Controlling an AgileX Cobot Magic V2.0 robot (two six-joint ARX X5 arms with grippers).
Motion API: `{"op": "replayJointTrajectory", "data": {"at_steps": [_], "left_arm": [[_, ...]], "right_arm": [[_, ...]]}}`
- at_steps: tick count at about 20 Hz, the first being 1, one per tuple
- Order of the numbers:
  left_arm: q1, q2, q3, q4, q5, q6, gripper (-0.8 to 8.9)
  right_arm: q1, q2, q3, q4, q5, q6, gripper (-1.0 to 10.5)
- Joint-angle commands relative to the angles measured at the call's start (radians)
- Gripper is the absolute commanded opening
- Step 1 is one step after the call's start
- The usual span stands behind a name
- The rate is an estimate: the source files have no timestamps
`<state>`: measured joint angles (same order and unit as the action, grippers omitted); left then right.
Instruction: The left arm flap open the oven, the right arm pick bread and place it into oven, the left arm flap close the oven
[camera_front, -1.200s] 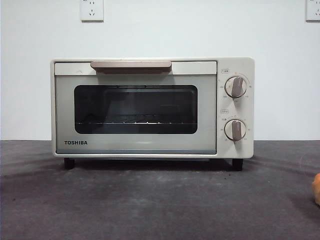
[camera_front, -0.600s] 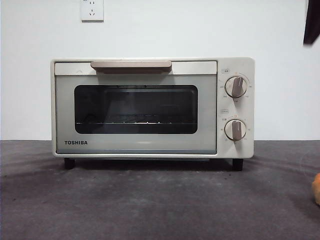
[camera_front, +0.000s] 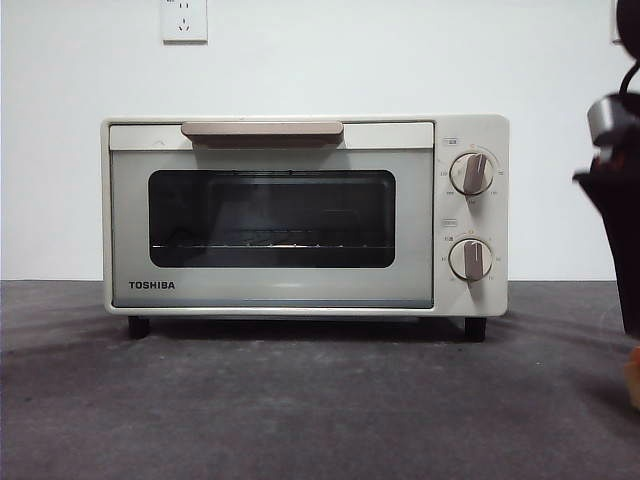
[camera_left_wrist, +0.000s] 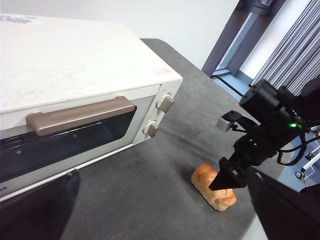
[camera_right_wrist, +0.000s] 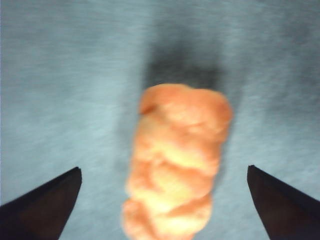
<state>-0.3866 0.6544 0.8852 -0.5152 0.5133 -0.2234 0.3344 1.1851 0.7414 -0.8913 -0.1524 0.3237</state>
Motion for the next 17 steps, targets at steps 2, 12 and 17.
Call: {"op": "replayJointTrajectory", "data": {"at_steps": [2,12,17], "left_arm": [[-0.004,0.005,0.021,0.014,0.004,0.002,5.31],[-0.004,0.006,0.021,-0.013,-0.045,-0.005,4.33],[-0.004,0.035,0.021,-0.021,-0.047,-0.005,4.31]], "right_arm": [[0.021,0.080,0.005,0.032,0.019,0.018,5.3],[0.050,0.158,0.006,0.068,0.022,0.027,1.4],[0.049,0.023,0.053,-0.009,-0.008,0.005,1.4]]}}
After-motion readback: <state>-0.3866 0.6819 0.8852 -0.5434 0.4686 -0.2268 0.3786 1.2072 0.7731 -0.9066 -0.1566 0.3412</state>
